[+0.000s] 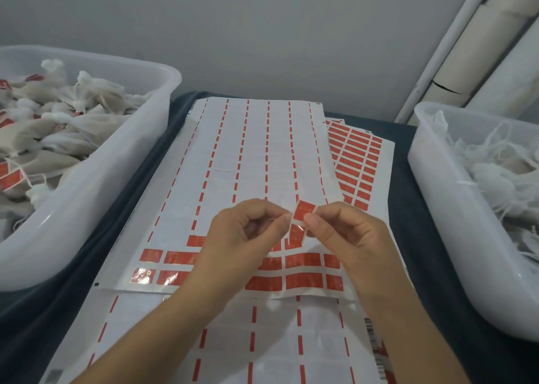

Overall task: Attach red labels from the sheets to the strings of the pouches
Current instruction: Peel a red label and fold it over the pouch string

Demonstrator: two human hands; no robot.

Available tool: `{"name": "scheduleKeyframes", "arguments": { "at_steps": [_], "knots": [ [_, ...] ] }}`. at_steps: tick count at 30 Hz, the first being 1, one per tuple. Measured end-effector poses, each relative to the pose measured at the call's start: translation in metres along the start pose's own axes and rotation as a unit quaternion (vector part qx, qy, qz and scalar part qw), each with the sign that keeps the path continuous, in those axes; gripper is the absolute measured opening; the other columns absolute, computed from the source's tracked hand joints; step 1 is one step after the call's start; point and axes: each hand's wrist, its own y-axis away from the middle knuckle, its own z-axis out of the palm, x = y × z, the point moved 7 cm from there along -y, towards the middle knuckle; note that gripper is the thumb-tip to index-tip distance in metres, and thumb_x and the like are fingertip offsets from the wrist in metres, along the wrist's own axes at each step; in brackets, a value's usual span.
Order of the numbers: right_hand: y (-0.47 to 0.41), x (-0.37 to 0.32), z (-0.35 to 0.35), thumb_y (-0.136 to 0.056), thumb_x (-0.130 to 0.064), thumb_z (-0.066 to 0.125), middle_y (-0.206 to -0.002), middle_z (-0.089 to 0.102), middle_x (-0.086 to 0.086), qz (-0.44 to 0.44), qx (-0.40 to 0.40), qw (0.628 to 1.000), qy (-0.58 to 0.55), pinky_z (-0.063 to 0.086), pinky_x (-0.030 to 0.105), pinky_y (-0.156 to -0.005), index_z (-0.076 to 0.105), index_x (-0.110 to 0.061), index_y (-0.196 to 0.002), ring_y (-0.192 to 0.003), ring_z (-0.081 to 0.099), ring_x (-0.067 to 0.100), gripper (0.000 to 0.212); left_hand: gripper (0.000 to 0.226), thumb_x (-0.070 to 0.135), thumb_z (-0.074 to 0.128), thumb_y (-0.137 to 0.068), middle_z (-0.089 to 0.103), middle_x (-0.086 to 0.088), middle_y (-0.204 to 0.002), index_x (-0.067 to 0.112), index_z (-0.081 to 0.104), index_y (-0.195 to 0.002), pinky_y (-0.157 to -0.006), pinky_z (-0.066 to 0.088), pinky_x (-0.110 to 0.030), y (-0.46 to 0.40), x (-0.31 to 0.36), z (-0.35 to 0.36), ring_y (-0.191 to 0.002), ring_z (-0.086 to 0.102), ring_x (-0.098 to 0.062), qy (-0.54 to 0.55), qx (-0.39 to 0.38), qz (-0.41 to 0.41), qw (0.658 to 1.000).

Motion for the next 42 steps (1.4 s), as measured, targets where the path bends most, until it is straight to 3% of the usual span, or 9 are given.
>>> {"name": "scheduleKeyframes", "arguments": {
  "at_steps": [6,13,15,18,22,24,29,35,42],
  "knots": [
    [-0.001,-0.001,-0.004,-0.066,-0.044,0.058,-0.084,0.067,-0.025,-0.026,0.026,0.999,0.023,0.043,-0.001,-0.065,0.062,-0.032,-0.074,-0.083,0.063,-0.005,0.015,0.014,0.031,0.063,-0.080,0.063,0.029,-0.069,0.034,0.062,-0.066,-0.054,0.038,0.003,0.000,-0.002,0.000,-0.077,0.057,0.014,0.011,0.002,-0.018,1.000],
    [-0.002,-0.004,-0.004,-0.068,-0.044,0.057,-0.087,0.064,-0.027,-0.058,0.029,0.996,0.061,0.041,-0.002,-0.066,0.061,-0.035,-0.075,-0.086,0.060,-0.009,0.012,0.016,0.028,0.064,-0.080,0.062,0.028,-0.063,0.033,0.063,-0.065,-0.055,0.039,0.003,-0.001,-0.003,0.001,-0.072,0.056,0.015,0.028,-0.006,-0.038,0.999],
    [-0.002,-0.005,-0.004,-0.068,-0.044,0.057,-0.086,0.064,-0.030,-0.063,0.031,0.995,0.068,0.040,-0.003,-0.066,0.060,-0.035,-0.074,-0.086,0.059,-0.011,0.011,0.017,0.037,0.061,-0.079,0.060,0.026,-0.057,0.033,0.063,-0.062,-0.056,0.039,0.003,-0.001,-0.003,0.001,-0.066,0.055,0.015,0.040,0.000,-0.045,0.998],
    [-0.002,-0.005,-0.003,-0.068,-0.044,0.056,-0.086,0.063,-0.032,-0.072,0.035,0.993,0.082,0.040,-0.003,-0.066,0.059,-0.037,-0.074,-0.086,0.059,-0.013,0.010,0.026,0.057,0.057,-0.060,0.062,0.019,-0.061,0.032,0.064,-0.063,-0.055,0.040,0.001,0.000,0.001,0.000,-0.068,0.057,0.010,0.035,0.006,-0.031,0.999],
    [-0.001,-0.004,-0.004,-0.067,-0.046,0.056,-0.085,0.063,-0.033,-0.074,0.041,0.993,0.082,0.040,-0.003,-0.067,0.060,-0.039,-0.074,-0.087,0.058,-0.013,0.010,0.009,0.038,0.065,-0.072,0.064,0.016,-0.070,0.033,0.064,-0.065,-0.057,0.042,-0.001,0.000,0.001,-0.001,-0.074,0.058,0.004,-0.001,0.006,-0.010,1.000],
    [0.000,-0.005,-0.005,-0.067,-0.050,0.055,-0.083,0.064,-0.035,-0.065,0.049,0.995,0.061,0.042,-0.001,-0.065,0.062,-0.040,-0.074,-0.087,0.059,-0.013,0.015,0.013,0.044,0.062,-0.067,0.065,0.015,-0.070,0.031,0.065,-0.064,-0.057,0.043,-0.001,0.000,0.000,-0.002,-0.074,0.060,0.002,0.017,0.008,-0.020,1.000],
    [-0.004,-0.004,-0.018,-0.072,-0.053,0.052,-0.101,0.061,-0.036,-0.012,0.082,0.995,-0.051,0.046,0.003,-0.056,0.054,-0.044,-0.112,-0.090,0.060,-0.013,0.040,0.019,0.039,0.063,-0.060,0.069,0.011,-0.066,0.021,0.068,-0.065,-0.050,0.045,-0.005,0.001,-0.009,-0.005,-0.064,0.065,0.001,0.150,0.022,-0.114,0.982],
    [-0.002,-0.002,0.000,-0.058,-0.052,0.057,-0.086,0.068,-0.027,0.022,-0.018,0.999,-0.021,0.050,0.005,-0.064,0.066,-0.036,-0.082,-0.082,0.065,-0.001,0.030,0.020,0.044,0.060,-0.058,0.062,0.013,-0.055,0.025,0.067,-0.056,-0.056,0.044,-0.015,0.002,-0.006,-0.002,-0.056,0.061,0.002,0.144,0.008,-0.132,0.981],
    [-0.002,0.001,-0.004,-0.063,-0.040,0.060,-0.072,0.070,-0.019,0.007,0.003,0.999,-0.040,0.045,0.003,-0.056,0.066,-0.029,-0.070,-0.073,0.067,0.004,0.014,0.020,0.043,0.061,-0.056,0.064,0.015,-0.057,0.025,0.068,-0.059,-0.048,0.046,-0.008,0.001,-0.005,-0.001,-0.058,0.061,0.003,0.131,0.005,-0.124,0.984]
  ]
}}
